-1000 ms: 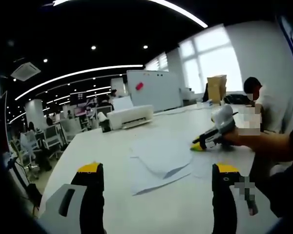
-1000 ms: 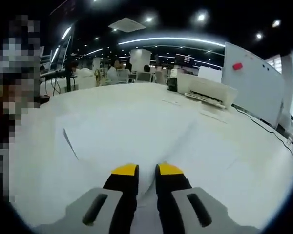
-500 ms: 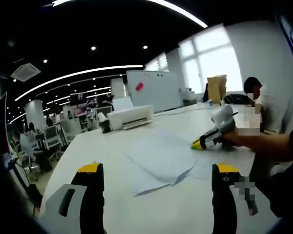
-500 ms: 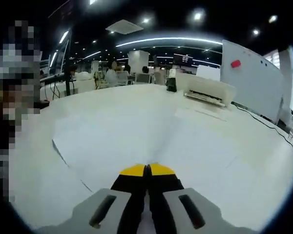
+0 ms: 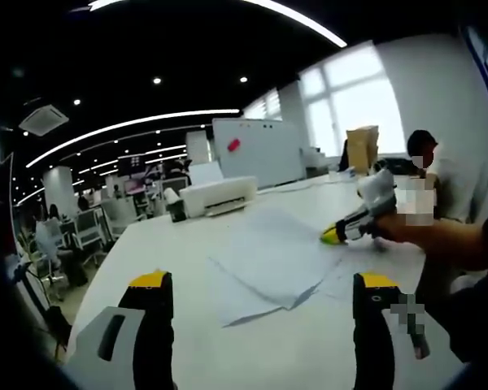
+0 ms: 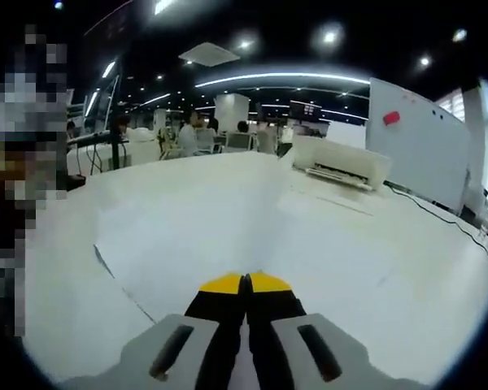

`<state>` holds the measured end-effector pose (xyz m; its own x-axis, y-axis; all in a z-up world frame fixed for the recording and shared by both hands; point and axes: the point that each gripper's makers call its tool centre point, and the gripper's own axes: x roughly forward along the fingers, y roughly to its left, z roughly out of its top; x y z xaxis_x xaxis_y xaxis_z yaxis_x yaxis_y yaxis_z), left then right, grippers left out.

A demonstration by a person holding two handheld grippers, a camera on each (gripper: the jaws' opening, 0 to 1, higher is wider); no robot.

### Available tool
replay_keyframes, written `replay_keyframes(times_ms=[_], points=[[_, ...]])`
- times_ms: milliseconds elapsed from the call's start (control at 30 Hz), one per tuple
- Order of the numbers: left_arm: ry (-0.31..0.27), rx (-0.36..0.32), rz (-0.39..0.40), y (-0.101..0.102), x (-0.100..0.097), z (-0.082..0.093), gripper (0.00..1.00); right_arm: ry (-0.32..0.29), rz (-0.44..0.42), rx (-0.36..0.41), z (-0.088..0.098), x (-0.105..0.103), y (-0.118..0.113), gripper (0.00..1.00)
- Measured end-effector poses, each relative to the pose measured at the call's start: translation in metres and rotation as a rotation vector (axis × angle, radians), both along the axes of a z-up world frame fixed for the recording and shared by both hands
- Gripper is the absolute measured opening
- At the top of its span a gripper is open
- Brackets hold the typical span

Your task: Organize the stack of printing papers by aligning and flattening the scattered papers on the table

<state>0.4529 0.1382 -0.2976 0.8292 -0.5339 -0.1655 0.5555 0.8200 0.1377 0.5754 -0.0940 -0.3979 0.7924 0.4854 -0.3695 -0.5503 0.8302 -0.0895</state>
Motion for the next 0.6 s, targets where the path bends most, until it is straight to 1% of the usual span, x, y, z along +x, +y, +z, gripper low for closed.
replay_keyframes(times_ms=[300, 400, 533, 600], points=[[0.0, 0.001, 0.001, 0.0, 0.0, 0.0, 0.94, -0.066, 0.003, -0.028, 0.021, -0.007, 0.001, 0.0], [0.001, 0.0, 0.0, 0.0, 0.0, 0.0, 0.94, -0.082, 0.006, -0.02, 0.028, -0.009, 0.002, 0.0], [0.001, 0.0, 0.001, 0.0, 0.0, 0.0, 0.94, -0.102, 0.008, -0.015, 0.038, -0.008, 0.003, 0.0], [0.002, -0.003, 0.001, 0.001, 0.001, 0.0, 0.94, -0.119, 0.01, -0.006, 0.045, -0.01, 0.004, 0.0]])
